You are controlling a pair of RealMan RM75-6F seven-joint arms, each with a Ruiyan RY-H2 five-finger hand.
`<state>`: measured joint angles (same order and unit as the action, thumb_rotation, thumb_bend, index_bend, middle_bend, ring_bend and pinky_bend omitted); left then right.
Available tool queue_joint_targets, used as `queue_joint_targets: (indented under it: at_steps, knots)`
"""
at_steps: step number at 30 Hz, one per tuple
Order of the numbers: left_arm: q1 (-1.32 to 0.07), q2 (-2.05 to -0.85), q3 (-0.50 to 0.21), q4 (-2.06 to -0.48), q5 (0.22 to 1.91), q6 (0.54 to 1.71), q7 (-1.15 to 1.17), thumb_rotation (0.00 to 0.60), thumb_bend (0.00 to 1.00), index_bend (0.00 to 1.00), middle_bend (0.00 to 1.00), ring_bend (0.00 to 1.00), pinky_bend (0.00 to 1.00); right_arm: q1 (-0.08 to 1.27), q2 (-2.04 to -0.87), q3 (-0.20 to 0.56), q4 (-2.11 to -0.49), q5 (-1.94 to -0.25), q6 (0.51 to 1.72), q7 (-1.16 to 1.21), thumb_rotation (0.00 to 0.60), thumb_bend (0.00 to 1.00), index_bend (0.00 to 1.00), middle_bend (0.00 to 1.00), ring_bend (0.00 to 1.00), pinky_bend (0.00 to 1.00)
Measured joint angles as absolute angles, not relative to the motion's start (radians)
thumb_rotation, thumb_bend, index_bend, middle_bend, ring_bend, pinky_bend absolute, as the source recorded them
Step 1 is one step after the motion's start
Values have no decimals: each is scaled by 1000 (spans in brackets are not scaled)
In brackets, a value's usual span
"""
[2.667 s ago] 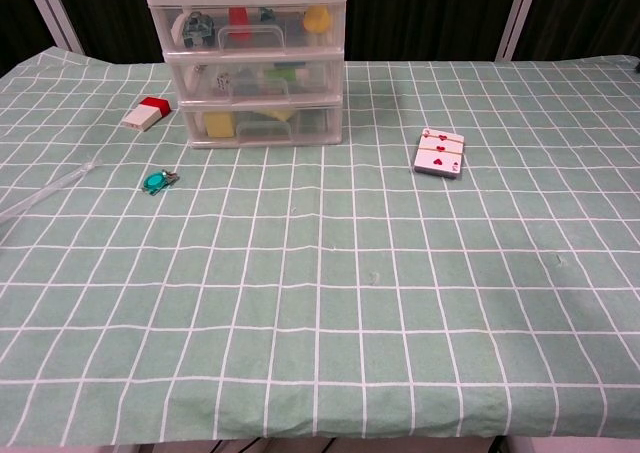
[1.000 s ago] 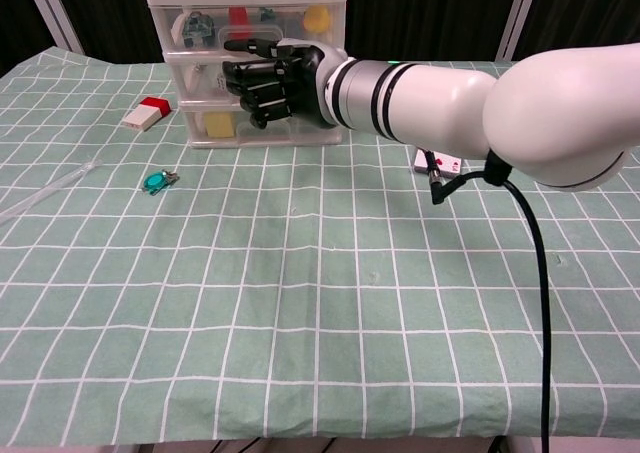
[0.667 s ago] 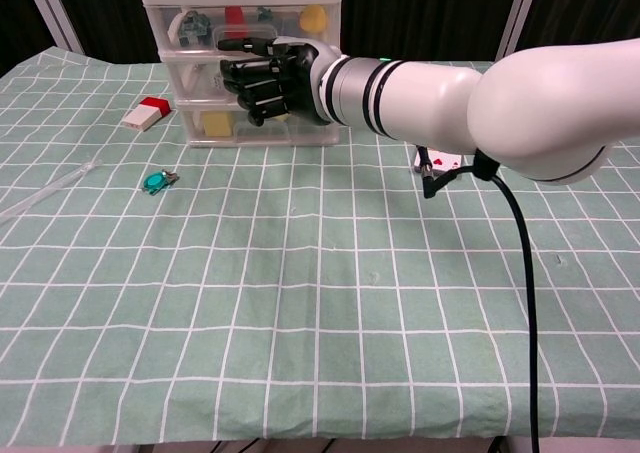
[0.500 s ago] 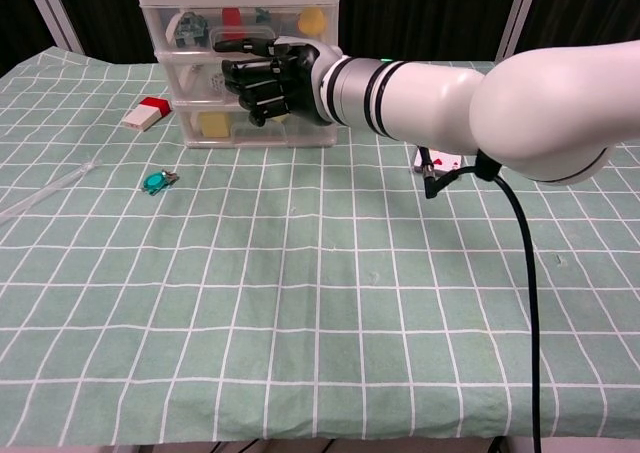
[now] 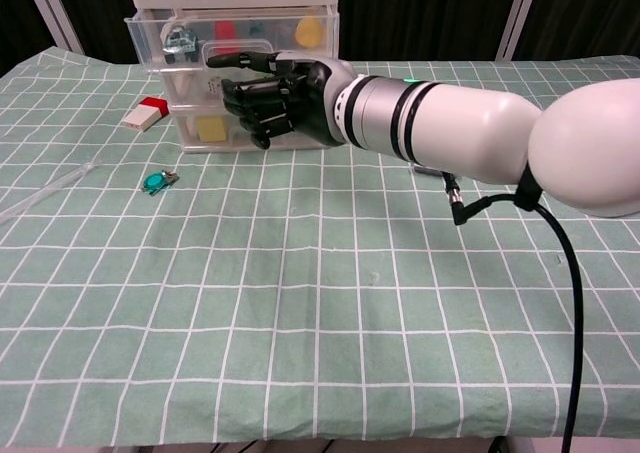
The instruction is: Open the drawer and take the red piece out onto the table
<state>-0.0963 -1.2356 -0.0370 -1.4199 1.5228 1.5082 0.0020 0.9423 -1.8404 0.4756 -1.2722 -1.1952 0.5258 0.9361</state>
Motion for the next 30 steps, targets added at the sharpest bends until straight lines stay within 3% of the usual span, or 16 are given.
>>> queue_joint_targets:
  at_steps: [3, 5, 8, 10, 20, 25, 30]
  knots:
    - [-97, -1238, -37, -1417, 1522, 1506, 0, 600, 0, 287, 225, 161, 202, 918, -1823, 451, -1313, -1221, 541, 938, 600, 537, 271, 751, 743, 756]
    - [-99, -1239, -36, -1416, 1522, 1503, 0, 600, 0, 287, 225, 161, 202, 907, -1809, 434, -1336, -1243, 550, 937, 600, 514, 189, 744, 737, 756]
    - [-100, -1240, -36, -1415, 1522, 1501, 2, 600, 0, 287, 225, 161, 202, 896, -1780, 409, -1367, -1272, 555, 926, 600, 394, 42, 732, 723, 757]
    - [-100, -1240, -37, -1415, 1521, 1501, 1, 600, 0, 287, 225, 161, 202, 889, -1756, 390, -1388, -1291, 560, 903, 600, 341, 8, 727, 719, 756]
    - [-98, -1238, -35, -1424, 1523, 1505, 9, 600, 0, 287, 225, 161, 202, 824, -1564, 306, -1597, -1370, 666, 685, 600, 355, 0, 723, 719, 756]
    - [-98, -1235, -36, -1437, 1528, 1510, 18, 600, 0, 287, 225, 161, 202, 809, -1472, 312, -1674, -1364, 721, 568, 600, 359, 0, 728, 725, 759]
    - [-97, -1235, -34, -1443, 1525, 1508, 24, 600, 0, 287, 225, 161, 202, 835, -1443, 332, -1674, -1272, 698, 494, 600, 359, 0, 736, 728, 762]
